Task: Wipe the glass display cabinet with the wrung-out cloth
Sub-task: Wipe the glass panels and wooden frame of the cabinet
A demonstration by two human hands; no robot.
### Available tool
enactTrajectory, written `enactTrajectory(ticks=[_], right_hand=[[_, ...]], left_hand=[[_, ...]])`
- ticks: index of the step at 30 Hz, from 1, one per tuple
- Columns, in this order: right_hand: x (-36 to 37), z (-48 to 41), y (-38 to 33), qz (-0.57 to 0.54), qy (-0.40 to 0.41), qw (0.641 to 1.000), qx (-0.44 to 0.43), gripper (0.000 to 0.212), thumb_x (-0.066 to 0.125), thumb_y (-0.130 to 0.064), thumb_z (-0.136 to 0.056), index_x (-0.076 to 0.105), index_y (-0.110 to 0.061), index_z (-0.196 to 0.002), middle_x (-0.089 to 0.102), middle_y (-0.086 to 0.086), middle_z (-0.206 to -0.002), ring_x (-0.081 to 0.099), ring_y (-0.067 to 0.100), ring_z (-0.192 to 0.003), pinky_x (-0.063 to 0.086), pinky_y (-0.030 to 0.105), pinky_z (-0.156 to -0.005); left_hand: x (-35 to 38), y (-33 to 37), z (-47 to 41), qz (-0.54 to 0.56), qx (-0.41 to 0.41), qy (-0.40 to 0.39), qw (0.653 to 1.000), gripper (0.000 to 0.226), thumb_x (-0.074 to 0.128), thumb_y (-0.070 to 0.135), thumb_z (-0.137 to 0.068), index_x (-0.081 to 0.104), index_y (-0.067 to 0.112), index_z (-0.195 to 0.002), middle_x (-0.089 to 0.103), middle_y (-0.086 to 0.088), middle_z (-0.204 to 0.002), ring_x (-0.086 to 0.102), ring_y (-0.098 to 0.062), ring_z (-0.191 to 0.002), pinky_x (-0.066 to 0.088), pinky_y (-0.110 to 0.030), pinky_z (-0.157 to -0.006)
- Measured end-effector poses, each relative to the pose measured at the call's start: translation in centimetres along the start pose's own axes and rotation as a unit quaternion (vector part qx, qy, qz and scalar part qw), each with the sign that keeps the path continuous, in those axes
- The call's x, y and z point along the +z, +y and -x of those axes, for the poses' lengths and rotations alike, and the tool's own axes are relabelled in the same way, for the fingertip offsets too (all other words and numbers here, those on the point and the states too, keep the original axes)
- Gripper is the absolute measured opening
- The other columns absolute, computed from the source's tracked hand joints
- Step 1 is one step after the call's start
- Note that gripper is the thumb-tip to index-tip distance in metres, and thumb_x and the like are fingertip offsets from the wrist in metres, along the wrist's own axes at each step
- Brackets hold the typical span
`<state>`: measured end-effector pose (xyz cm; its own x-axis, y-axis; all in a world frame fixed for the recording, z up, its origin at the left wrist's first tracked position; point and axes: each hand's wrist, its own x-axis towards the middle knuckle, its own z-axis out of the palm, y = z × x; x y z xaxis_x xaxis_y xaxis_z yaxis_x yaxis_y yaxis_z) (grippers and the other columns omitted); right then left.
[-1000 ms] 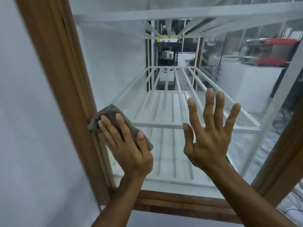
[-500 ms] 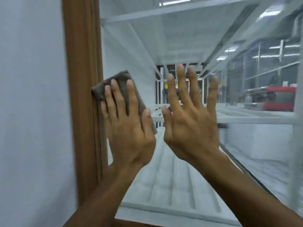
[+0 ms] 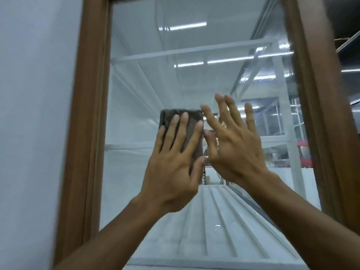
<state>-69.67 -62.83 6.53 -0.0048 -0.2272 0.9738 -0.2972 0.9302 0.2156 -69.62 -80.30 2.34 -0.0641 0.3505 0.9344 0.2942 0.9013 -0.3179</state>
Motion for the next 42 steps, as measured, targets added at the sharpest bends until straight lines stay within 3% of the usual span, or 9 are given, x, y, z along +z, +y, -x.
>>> enactTrajectory(ticks=[2, 6, 10, 13, 19, 25, 30, 35, 42], right_hand=[[-1.0, 0.8, 2.5, 0.014, -0.013, 1.000, 0.003, 0.061, 0.022, -0.046, -0.104, 0.022, -0.029, -0.163, 0.006, 0.007, -0.172, -0.002, 0.022, -0.160, -0.005, 0.054, -0.128], [-2.2, 1.8, 6.0, 0.026, -0.020, 0.999, -0.018, 0.060, 0.023, -0.045, -0.105, 0.012, -0.031, -0.163, 0.002, 0.007, -0.173, -0.007, 0.021, -0.160, -0.003, 0.052, -0.129], [-2.5, 2.2, 6.7, 0.029, -0.017, 0.999, -0.038, 0.060, 0.024, -0.041, -0.106, 0.018, -0.024, -0.163, 0.010, 0.011, -0.172, 0.002, 0.025, -0.160, 0.009, 0.056, -0.128], [-4.5, 3.6, 9.3, 0.092, -0.012, 0.995, -0.028, 0.062, 0.026, -0.044, -0.104, 0.022, -0.023, -0.162, 0.010, 0.015, -0.171, 0.002, 0.029, -0.159, 0.011, 0.061, -0.126], [-7.0, 6.3, 14.1, 0.069, -0.021, 0.996, 0.049, 0.069, 0.024, -0.036, -0.102, 0.005, -0.012, -0.164, -0.008, 0.007, -0.172, -0.012, 0.018, -0.159, -0.003, 0.048, -0.130], [-7.1, 7.8, 14.9, -0.027, 0.003, 0.999, 0.033, 0.063, 0.025, -0.027, -0.105, 0.006, -0.011, -0.163, 0.000, 0.004, -0.172, -0.004, 0.015, -0.159, 0.005, 0.046, -0.131], [-6.9, 8.2, 15.0, -0.062, 0.015, 0.997, 0.041, 0.061, 0.028, -0.024, -0.106, 0.011, -0.011, -0.163, 0.002, 0.002, -0.172, -0.004, 0.013, -0.159, 0.010, 0.049, -0.130], [-7.0, 8.8, 15.3, -0.075, 0.017, 0.997, 0.032, 0.061, 0.029, -0.023, -0.105, 0.015, -0.010, -0.163, 0.006, 0.004, -0.172, 0.000, 0.015, -0.160, 0.013, 0.050, -0.130], [-6.5, 8.5, 12.9, 0.040, 0.011, 0.997, 0.068, 0.064, 0.021, -0.028, -0.104, 0.012, -0.004, -0.162, 0.002, 0.011, -0.172, -0.004, 0.023, -0.160, 0.000, 0.053, -0.129]], left_hand=[[-0.6, -2.4, 1.3, 0.006, 0.006, 0.003, 1.000, 0.069, 0.030, 0.051, -0.105, 0.009, 0.029, -0.166, -0.003, -0.002, -0.175, -0.007, -0.017, -0.161, 0.001, -0.044, -0.131], [-1.0, -1.8, -4.5, 0.041, -0.168, 0.033, 0.984, 0.071, 0.018, 0.055, -0.101, -0.004, 0.033, -0.164, -0.013, -0.006, -0.173, -0.019, -0.018, -0.159, -0.012, -0.041, -0.129], [1.1, 6.4, -6.3, 0.032, -0.038, 0.019, 0.999, 0.070, 0.020, 0.048, -0.105, -0.003, 0.022, -0.166, -0.014, -0.007, -0.173, -0.020, -0.020, -0.159, -0.007, -0.049, -0.130], [1.6, 6.0, -2.9, 0.010, 0.027, -0.007, 1.000, 0.068, 0.023, 0.050, -0.106, 0.004, 0.025, -0.167, -0.006, -0.005, -0.174, -0.012, -0.019, -0.160, 0.001, -0.048, -0.130], [2.4, 10.5, -8.3, 0.054, -0.070, 0.024, 0.996, 0.071, 0.021, 0.049, -0.104, -0.004, 0.026, -0.166, -0.016, -0.009, -0.172, -0.020, -0.022, -0.159, -0.014, -0.045, -0.128], [4.8, 15.7, -5.3, 0.037, 0.100, -0.002, 0.994, 0.068, 0.022, 0.046, -0.107, 0.007, 0.016, -0.166, -0.002, -0.009, -0.174, -0.009, -0.022, -0.161, -0.001, -0.047, -0.130], [4.2, 17.7, -11.4, 0.060, -0.016, 0.010, 0.998, 0.072, 0.012, 0.047, -0.103, -0.007, 0.015, -0.165, -0.015, -0.010, -0.173, -0.019, -0.023, -0.159, -0.012, -0.046, -0.128], [4.8, 16.9, -9.2, 0.039, 0.077, -0.006, 0.996, 0.070, 0.014, 0.048, -0.105, 0.002, 0.015, -0.166, -0.007, -0.010, -0.173, -0.013, -0.024, -0.160, -0.006, -0.047, -0.130], [4.8, 17.1, -7.2, 0.053, 0.070, 0.019, 0.996, 0.065, 0.012, 0.043, -0.108, 0.006, 0.015, -0.166, -0.004, -0.010, -0.174, -0.010, -0.023, -0.161, -0.001, -0.048, -0.130]])
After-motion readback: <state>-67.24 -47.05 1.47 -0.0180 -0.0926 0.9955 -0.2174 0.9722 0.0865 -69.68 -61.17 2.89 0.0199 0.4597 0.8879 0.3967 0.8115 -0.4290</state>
